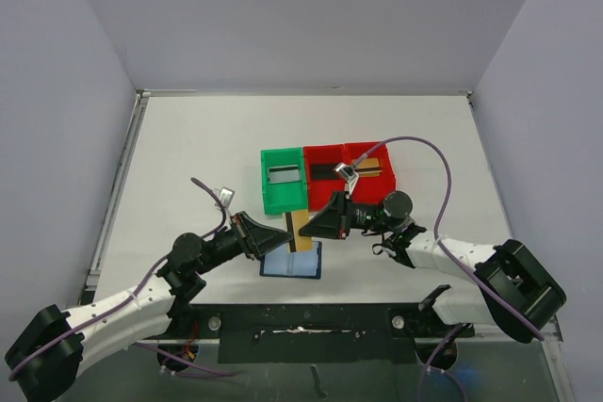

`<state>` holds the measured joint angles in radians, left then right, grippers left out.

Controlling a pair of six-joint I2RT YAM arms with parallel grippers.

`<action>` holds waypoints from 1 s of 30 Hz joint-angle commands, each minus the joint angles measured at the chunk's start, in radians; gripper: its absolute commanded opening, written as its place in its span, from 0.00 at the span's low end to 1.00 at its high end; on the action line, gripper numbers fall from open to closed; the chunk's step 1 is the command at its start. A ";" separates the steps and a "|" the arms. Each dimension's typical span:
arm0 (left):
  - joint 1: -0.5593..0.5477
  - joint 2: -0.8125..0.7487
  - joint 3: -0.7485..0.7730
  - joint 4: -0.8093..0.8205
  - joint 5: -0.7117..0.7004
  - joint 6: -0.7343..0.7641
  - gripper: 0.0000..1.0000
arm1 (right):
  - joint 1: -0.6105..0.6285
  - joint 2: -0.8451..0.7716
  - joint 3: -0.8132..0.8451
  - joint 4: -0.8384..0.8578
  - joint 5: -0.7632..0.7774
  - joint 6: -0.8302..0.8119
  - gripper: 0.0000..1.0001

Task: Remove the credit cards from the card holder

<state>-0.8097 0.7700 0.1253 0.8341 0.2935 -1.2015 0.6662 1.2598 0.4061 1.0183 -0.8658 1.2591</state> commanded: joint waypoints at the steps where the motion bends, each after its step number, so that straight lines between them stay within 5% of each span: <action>1: 0.005 0.001 0.028 0.074 0.012 0.000 0.00 | -0.002 0.019 -0.006 0.170 -0.023 0.047 0.00; 4: 0.006 -0.011 0.034 0.016 -0.007 0.004 0.00 | -0.007 0.007 -0.005 0.143 -0.011 0.026 0.00; 11: 0.006 -0.091 0.096 -0.298 -0.074 0.079 0.65 | -0.042 -0.168 0.019 -0.205 0.077 -0.184 0.00; 19: 0.010 -0.164 0.186 -0.645 -0.176 0.171 0.68 | -0.064 -0.492 0.040 -0.632 0.373 -0.562 0.00; 24: 0.012 -0.160 0.239 -0.764 -0.203 0.216 0.69 | -0.009 -0.710 0.053 -0.853 0.643 -0.992 0.00; 27: 0.013 -0.153 0.258 -0.800 -0.210 0.233 0.69 | 0.019 -0.732 0.102 -1.056 0.747 -1.317 0.00; 30: 0.012 -0.144 0.267 -0.815 -0.215 0.237 0.70 | 0.029 -0.643 0.187 -1.248 0.942 -1.457 0.00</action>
<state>-0.8028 0.6212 0.3317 0.0601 0.1028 -1.0069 0.6819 0.5289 0.4801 0.0662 -0.2260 0.1886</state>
